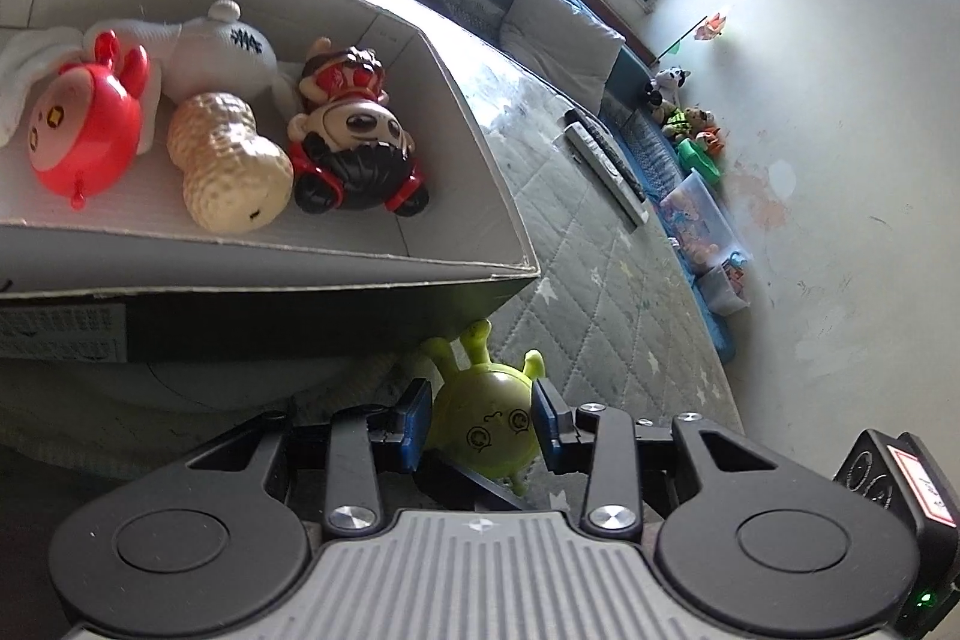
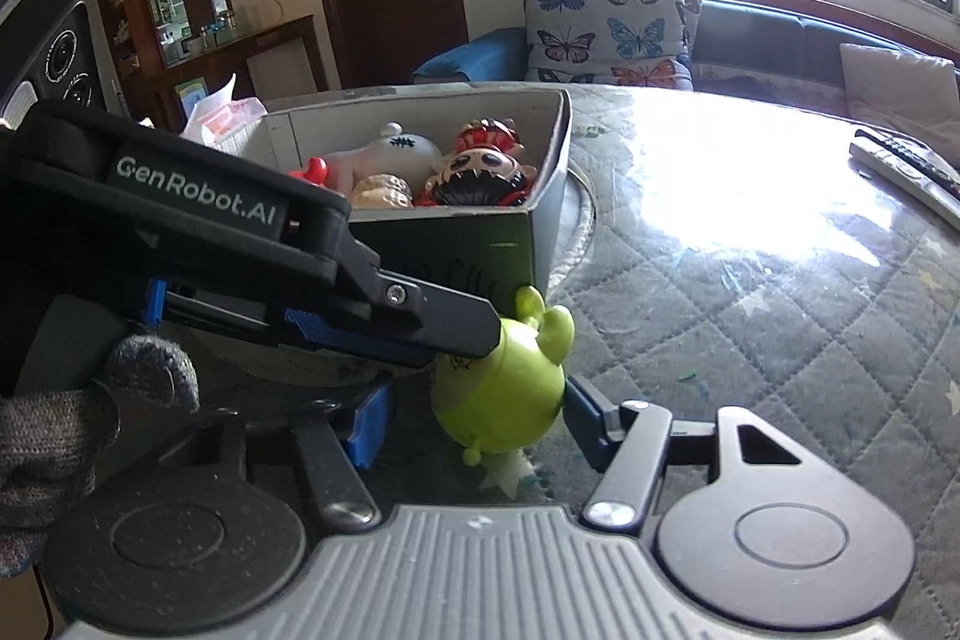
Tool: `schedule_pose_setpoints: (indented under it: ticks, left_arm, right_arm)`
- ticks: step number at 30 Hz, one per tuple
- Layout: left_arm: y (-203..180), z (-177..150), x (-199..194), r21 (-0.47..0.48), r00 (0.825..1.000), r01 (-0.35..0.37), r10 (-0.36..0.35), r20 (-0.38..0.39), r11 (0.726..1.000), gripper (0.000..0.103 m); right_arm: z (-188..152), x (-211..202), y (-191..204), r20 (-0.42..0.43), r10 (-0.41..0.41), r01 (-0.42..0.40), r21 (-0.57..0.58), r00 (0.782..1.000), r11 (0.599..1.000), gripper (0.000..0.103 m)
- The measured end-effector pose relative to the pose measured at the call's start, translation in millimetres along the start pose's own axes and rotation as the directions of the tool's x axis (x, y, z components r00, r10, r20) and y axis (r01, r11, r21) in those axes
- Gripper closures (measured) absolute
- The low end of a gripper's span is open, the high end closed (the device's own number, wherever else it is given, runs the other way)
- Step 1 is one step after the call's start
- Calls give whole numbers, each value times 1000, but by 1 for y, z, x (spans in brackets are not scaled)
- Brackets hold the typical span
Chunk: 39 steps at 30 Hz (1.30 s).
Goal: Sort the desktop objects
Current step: 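Move the right gripper to the green alien toy and close on it, then carry the green toy into the shoebox and open the right gripper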
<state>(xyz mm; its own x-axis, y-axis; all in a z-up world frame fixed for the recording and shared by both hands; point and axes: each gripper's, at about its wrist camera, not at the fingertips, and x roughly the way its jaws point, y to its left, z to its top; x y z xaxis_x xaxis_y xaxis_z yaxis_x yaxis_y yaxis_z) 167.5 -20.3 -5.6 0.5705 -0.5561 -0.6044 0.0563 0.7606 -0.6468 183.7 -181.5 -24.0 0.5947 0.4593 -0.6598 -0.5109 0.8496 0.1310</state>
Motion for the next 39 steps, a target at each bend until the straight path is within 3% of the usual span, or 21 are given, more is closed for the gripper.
schedule_pose_setpoints:
  ticks: [3, 13, 21, 28, 34, 39]
  left_arm:
    - [0, -2, 0, 0, 1000, 5, -5, -1, 1000, 64]
    - [-8, -14, -25, 14, 998, 64, -64, 0, 998, 64]
    - [-28, 7, -68, 98, 989, 68, -80, 124, 993, 64]
    - [-3, 52, -78, 52, 983, 32, -41, 180, 998, 64]
    - [32, 92, -68, -22, 984, 1, 3, 177, 1000, 64]
    - [65, 113, -54, -103, 988, -4, 20, 152, 995, 64]
  right_arm:
    - [-1, 0, -2, -7, 1, -1, 14, 1000, 1000, 54]
    - [-5, -31, 13, 22, -20, 21, -17, 1000, 1000, 54]
    - [36, -53, 32, 145, -3, 15, -82, 989, 997, 54]
    - [83, -16, 43, 155, 55, -36, -123, 986, 992, 54]
    - [118, 35, 43, 106, 103, -92, -97, 989, 991, 54]
    - [128, 74, 40, 54, 119, -115, -78, 991, 990, 54]
